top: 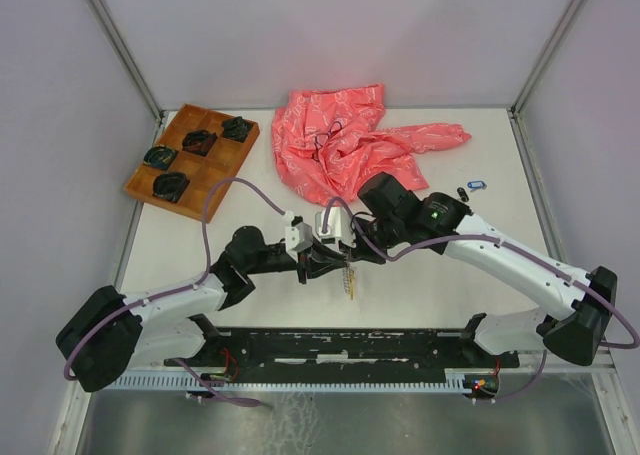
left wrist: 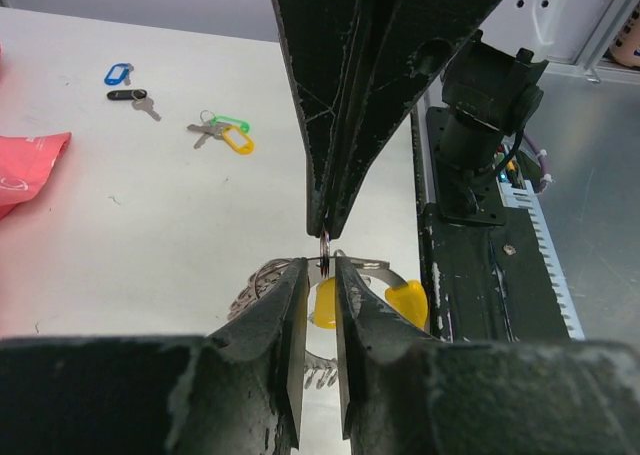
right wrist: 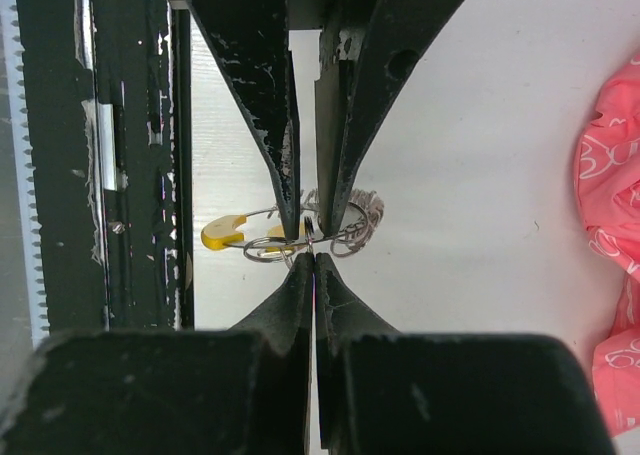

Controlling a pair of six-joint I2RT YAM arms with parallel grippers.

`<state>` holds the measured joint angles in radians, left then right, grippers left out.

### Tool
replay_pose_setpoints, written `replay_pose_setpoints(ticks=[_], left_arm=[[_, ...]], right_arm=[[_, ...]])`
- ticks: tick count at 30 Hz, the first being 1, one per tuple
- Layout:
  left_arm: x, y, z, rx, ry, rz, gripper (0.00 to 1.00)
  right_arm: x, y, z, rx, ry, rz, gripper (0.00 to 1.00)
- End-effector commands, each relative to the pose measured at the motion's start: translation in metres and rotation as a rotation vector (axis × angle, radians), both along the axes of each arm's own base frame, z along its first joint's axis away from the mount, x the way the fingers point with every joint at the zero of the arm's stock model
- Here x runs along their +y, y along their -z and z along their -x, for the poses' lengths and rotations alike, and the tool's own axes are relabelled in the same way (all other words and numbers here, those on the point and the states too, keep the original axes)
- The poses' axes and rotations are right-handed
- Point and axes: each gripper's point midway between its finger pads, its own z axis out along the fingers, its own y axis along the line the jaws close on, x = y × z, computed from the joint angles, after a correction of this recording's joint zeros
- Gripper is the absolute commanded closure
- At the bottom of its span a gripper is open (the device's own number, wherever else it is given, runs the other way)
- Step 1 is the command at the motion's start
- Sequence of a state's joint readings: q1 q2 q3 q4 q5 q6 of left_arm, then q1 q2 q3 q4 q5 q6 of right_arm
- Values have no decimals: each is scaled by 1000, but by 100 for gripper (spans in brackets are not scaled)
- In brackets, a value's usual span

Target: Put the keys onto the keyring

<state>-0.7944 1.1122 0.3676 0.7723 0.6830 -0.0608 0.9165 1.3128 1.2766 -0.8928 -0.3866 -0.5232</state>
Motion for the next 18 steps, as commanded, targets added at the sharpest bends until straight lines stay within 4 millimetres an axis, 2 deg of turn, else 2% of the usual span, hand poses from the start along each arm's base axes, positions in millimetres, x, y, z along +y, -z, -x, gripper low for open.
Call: replay_pose_setpoints(ticks=[1, 12, 18], left_arm=[[-6, -16, -4, -71, 5, 22, 76], [-6, -22, -3, -79, 8, 34, 76], [-6, -22, -3, -78, 4, 33, 80]], right_arm=[[11, -21, -6, -53, -15, -48, 99], [13, -16, -4, -50, -24, -14, 99], [15, -15, -3, -51, -27, -3, 99]])
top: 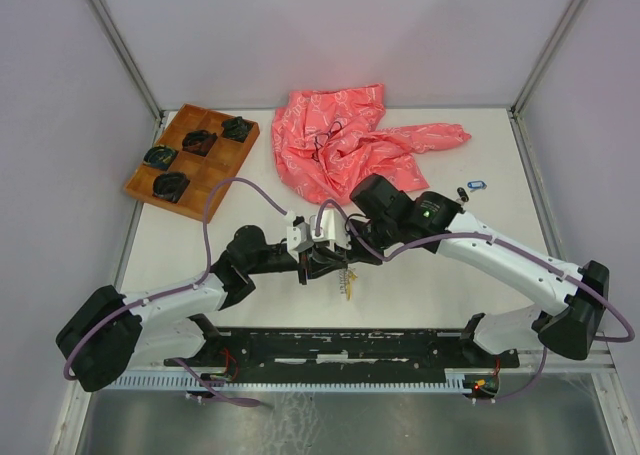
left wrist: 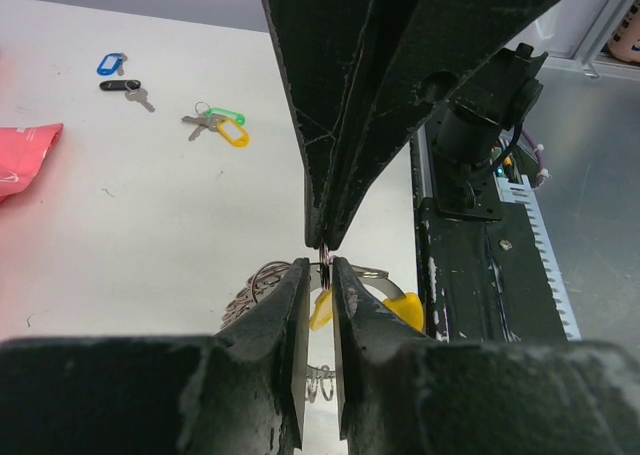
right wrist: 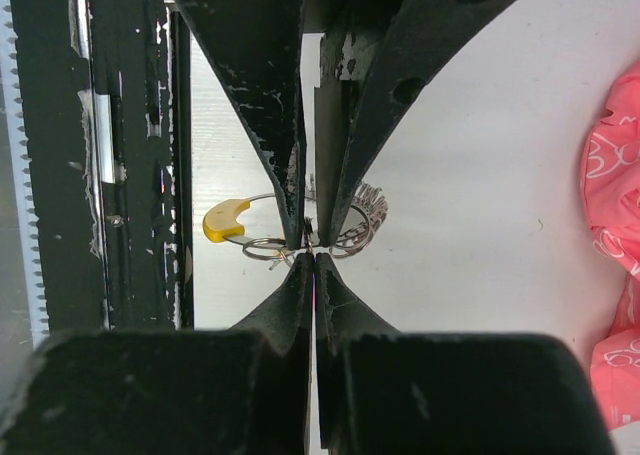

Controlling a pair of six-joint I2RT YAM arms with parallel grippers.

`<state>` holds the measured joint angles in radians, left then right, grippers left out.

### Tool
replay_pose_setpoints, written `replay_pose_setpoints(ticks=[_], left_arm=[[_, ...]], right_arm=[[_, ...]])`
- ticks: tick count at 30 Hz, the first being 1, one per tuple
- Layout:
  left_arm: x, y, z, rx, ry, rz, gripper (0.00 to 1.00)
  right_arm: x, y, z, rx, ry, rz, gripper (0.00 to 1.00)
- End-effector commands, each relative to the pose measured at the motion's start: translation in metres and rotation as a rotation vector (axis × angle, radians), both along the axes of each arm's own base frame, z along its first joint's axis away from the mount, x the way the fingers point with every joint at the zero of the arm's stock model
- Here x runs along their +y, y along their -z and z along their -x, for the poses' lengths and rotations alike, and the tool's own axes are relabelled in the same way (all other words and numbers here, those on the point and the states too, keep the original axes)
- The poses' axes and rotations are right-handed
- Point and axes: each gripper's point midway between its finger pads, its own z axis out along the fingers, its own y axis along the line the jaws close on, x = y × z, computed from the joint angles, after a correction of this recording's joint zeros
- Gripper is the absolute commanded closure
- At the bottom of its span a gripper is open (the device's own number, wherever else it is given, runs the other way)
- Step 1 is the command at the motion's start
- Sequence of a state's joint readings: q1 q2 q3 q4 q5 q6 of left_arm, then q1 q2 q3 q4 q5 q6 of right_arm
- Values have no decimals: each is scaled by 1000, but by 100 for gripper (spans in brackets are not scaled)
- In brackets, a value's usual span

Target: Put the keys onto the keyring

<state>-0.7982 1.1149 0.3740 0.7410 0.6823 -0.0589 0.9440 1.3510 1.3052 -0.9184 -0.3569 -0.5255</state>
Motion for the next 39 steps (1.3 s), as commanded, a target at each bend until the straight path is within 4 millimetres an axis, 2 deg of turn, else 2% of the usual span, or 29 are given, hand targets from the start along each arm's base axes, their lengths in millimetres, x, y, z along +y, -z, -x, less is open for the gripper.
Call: replay_pose_setpoints(ticks=[1, 7, 11, 13, 17, 21, 24, 30, 34, 39], left_arm=[[-5, -26, -4, -95, 0, 52, 82], [-5, -25, -5, -97, -3, 47, 96], [-2, -25, -9, -106, -38, 50, 97], [1, -25, -13, -109, -77, 60, 97], [10, -28, -22, -137, -163, 104, 97], [16, -29, -21, -171, -184, 146, 97], [17, -28, -18, -197, -173, 153, 97], [18, -23, -18, -256, -168, 133, 97], [18, -19, -20, -320, -165, 101, 97], [20, -13, -31, -361, -199, 32, 97]], right_arm=[[11, -19, -5, -52, -16, -43, 99], [11, -17, -5, -51, -13, -30, 99], [9, -16, -7, -57, -4, -18, 96], [8, -18, -7, -65, 4, -26, 91], [5, -30, -10, -100, 51, -80, 74], [-1, -38, -11, -134, 85, -160, 68], [-8, -37, -13, -151, 107, -223, 67], [-16, -42, -29, -183, 244, -367, 63], [-27, -36, -44, -204, 393, -391, 56], [-43, -31, -62, -226, 584, -404, 55]])
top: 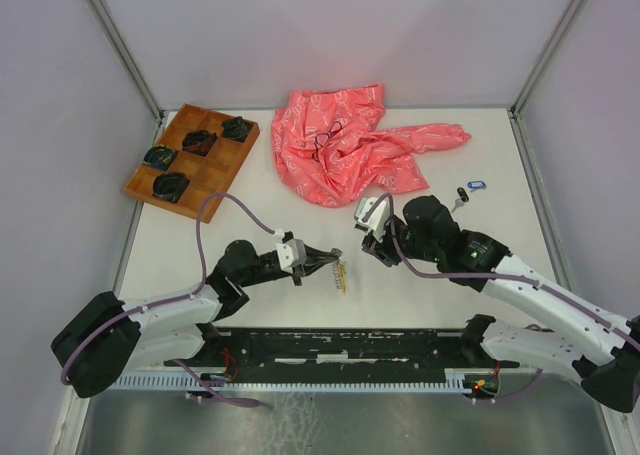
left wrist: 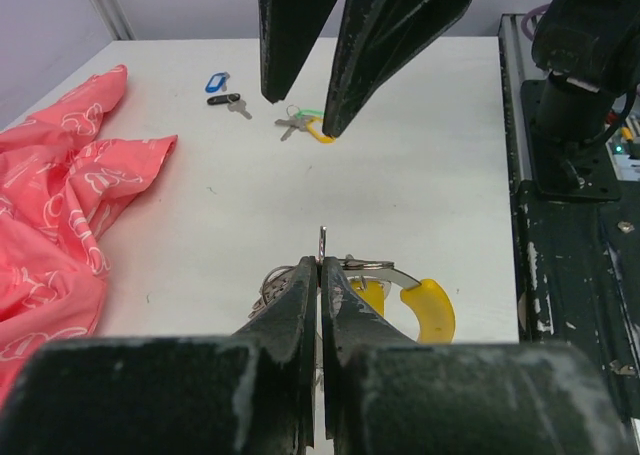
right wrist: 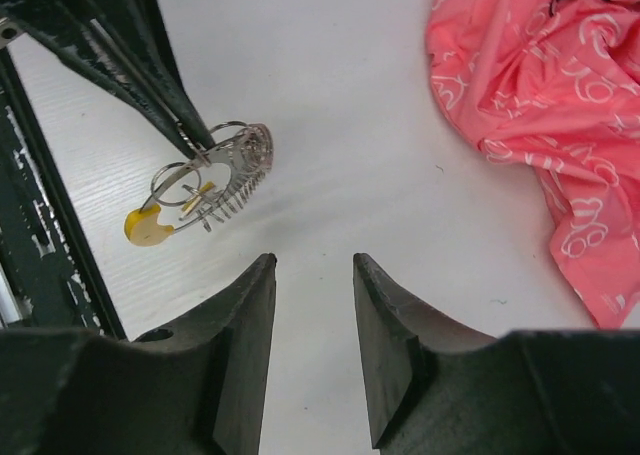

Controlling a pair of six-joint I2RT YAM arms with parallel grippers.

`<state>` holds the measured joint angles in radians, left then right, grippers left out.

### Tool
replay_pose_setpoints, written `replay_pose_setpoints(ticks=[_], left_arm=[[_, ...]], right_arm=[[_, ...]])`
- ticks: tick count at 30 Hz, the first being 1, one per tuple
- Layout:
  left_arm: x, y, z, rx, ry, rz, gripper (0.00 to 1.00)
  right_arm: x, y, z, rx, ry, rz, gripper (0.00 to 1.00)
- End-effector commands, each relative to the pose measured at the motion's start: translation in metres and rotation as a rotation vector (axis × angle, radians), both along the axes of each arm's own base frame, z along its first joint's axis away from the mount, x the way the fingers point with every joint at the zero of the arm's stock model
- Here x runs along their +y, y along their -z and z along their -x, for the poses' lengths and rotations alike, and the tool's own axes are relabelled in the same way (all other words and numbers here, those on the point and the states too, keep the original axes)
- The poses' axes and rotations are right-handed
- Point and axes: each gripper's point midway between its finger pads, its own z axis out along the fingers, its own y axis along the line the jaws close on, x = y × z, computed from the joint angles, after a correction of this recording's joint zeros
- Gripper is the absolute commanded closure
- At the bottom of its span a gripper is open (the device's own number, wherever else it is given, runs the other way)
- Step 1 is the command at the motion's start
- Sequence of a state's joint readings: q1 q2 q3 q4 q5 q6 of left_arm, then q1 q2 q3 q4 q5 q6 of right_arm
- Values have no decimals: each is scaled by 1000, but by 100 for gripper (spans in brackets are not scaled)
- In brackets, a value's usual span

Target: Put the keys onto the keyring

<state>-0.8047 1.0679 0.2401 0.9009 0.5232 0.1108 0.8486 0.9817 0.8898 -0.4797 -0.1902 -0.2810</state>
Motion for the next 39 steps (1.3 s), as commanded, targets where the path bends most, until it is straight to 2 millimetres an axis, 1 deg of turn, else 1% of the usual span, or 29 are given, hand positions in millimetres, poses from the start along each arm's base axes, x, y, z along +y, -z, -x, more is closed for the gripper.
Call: replay_pose_setpoints(ticks=[1, 5, 8, 13, 15, 18, 20, 24, 27, 30, 34, 39], left_arm=[[2, -21, -14, -153, -54, -6, 97], [5, -21, -16, -168, -74, -15, 97], [9, -16, -20, -169, -105, -41, 97], [19, -12, -28, -157, -180, -42, 97], [21, -15, -31, -145, -206, -41, 97], [27, -13, -39, -87, -264, -56, 97], [29, -13, -43, -57, -294, -70, 97], [31, -12, -47, 25, -329, -62, 97], [33, -9, -47, 36, -338, -81, 97], [36, -6, -50, 37, -359, -104, 97], [32, 5, -49, 46, -330, -164, 97], [32, 5, -46, 39, -313, -168, 97]], right_arm=[[-11, -27, -32, -62, 265, -130, 53], [-33, -14, -45, -66, 417, -99, 46], [-57, -1, -56, -33, 593, -54, 45], [-97, 33, -65, 103, 812, 26, 40], [-110, 46, -68, 147, 882, 53, 40], [-131, 66, -72, 206, 1001, 92, 40], [-142, 78, -75, 260, 1057, 97, 41], [-168, 103, -82, 368, 1184, 105, 41], [-187, 121, -86, 454, 1273, 103, 44], [-204, 131, -92, 498, 1352, 55, 45], [-227, 140, -99, 526, 1446, 4, 46], [-241, 152, -102, 587, 1507, -14, 46]])
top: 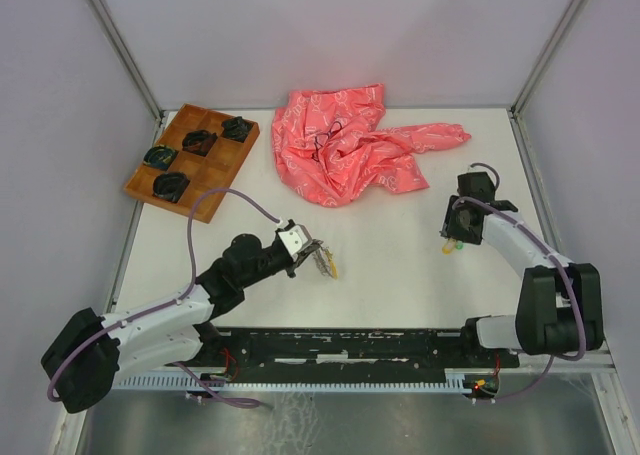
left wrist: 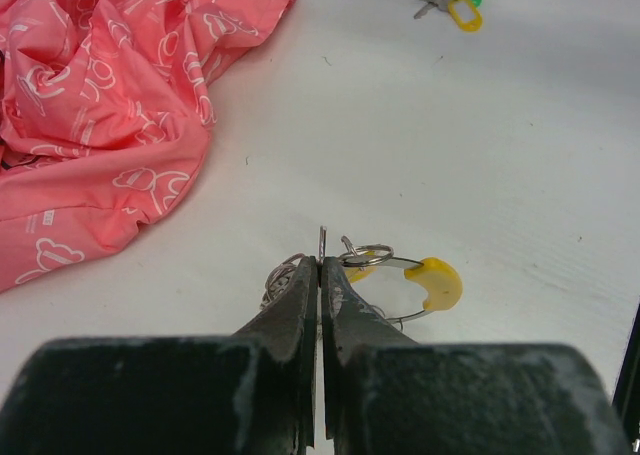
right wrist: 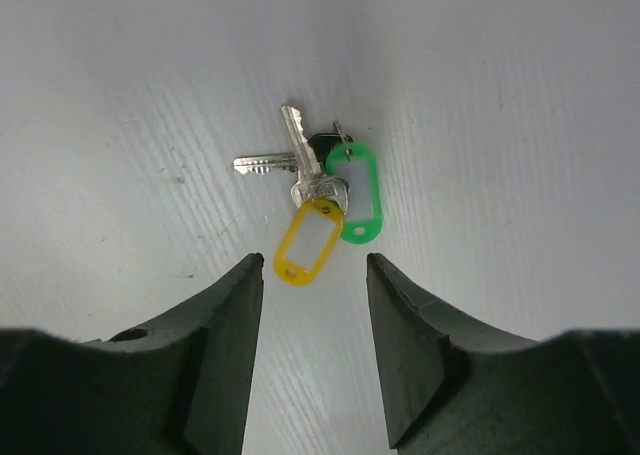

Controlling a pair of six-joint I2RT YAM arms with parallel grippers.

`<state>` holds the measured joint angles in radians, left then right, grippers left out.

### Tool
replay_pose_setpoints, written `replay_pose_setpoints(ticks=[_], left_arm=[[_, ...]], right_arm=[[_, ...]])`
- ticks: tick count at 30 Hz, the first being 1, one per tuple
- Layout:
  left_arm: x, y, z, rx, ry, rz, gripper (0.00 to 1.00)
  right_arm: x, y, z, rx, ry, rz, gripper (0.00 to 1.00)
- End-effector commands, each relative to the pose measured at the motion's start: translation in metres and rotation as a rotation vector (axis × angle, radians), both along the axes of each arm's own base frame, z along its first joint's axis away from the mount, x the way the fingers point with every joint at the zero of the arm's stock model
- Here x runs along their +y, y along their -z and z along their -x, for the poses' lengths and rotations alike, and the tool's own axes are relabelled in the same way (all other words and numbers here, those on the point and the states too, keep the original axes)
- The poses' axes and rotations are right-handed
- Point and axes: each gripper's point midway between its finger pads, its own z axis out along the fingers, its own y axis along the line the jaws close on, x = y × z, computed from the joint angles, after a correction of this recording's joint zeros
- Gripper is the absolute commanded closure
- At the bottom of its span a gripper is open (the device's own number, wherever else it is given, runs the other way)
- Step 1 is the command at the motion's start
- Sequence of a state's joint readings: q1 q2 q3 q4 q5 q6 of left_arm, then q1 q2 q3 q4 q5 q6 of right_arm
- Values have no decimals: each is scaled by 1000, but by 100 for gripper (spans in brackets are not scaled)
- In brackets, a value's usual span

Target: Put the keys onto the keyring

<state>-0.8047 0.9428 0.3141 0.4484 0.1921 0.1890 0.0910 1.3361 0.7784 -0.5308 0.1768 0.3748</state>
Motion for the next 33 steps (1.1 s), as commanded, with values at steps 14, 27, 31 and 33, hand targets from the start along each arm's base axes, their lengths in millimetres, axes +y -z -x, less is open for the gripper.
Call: replay_pose_setpoints(ticks=[14, 27, 31, 33], left_arm=[[-9, -28, 1, -62, 46, 40, 97], [-8, -33, 4, -76, 53, 47, 97], [-8, -32, 4, -75, 54, 46, 97], [-7, -32, 3, -73, 52, 45, 97]], right_arm=[[-7, 29, -16, 91, 111, -84, 53], [35, 41, 4, 171, 35, -231, 79], [56, 33, 13, 150, -19, -248, 86], [70, 31, 16, 144, -48, -262, 89]])
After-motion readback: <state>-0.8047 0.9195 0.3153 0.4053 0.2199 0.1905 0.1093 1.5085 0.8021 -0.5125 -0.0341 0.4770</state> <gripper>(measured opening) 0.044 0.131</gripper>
